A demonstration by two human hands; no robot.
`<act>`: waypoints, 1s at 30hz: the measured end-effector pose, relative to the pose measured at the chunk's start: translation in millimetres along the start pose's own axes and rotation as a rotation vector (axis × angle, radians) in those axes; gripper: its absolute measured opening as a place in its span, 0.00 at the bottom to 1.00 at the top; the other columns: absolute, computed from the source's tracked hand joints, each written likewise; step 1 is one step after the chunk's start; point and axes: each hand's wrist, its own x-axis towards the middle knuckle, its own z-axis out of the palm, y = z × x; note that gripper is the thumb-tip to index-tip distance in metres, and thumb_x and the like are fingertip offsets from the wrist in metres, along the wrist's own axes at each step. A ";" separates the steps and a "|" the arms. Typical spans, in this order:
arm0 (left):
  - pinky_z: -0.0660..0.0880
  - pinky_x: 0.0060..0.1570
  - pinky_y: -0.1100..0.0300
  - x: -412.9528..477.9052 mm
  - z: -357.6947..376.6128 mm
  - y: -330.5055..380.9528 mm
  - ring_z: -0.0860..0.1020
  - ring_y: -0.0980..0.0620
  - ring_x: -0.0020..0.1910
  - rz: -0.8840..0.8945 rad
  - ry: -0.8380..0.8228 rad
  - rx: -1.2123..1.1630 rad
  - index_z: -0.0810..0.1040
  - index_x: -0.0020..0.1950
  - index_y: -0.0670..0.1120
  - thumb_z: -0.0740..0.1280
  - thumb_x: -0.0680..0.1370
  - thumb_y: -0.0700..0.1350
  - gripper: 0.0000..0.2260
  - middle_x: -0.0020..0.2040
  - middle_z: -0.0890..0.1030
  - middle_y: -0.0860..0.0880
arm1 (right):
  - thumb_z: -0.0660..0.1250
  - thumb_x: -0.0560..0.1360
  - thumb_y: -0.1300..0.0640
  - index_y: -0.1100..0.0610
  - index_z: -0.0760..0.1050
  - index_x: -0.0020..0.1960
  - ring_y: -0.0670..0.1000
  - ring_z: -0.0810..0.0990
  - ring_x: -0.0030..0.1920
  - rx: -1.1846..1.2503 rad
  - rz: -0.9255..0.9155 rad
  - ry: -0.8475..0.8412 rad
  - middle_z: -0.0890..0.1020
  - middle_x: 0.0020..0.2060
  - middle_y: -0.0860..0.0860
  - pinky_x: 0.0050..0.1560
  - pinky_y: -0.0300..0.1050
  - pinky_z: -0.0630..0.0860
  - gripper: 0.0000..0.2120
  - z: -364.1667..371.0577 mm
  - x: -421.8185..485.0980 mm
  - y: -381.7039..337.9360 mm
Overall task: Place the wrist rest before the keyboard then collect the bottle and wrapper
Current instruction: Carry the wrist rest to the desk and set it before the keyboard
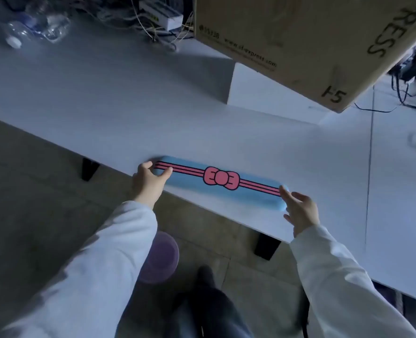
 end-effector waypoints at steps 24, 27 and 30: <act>0.69 0.62 0.53 30.6 1.2 -14.2 0.71 0.46 0.62 -0.081 -0.032 -0.136 0.66 0.64 0.42 0.71 0.70 0.42 0.25 0.58 0.72 0.47 | 0.67 0.72 0.62 0.65 0.67 0.63 0.56 0.74 0.52 0.210 0.198 -0.053 0.72 0.54 0.59 0.55 0.52 0.75 0.21 14.0 38.3 2.0; 0.77 0.47 0.58 19.0 -3.3 -16.8 0.73 0.48 0.56 -0.090 -0.048 -0.254 0.64 0.66 0.40 0.69 0.71 0.38 0.25 0.59 0.71 0.47 | 0.66 0.73 0.64 0.61 0.67 0.58 0.57 0.74 0.54 0.279 0.168 -0.078 0.70 0.55 0.59 0.57 0.55 0.75 0.16 15.5 31.8 -7.2; 0.75 0.39 0.65 9.3 -9.9 -22.1 0.73 0.49 0.52 -0.084 -0.001 -0.328 0.64 0.66 0.39 0.69 0.72 0.37 0.25 0.57 0.72 0.47 | 0.65 0.73 0.63 0.59 0.67 0.56 0.57 0.74 0.54 0.295 0.122 -0.082 0.70 0.54 0.58 0.56 0.54 0.75 0.13 20.4 23.9 -15.8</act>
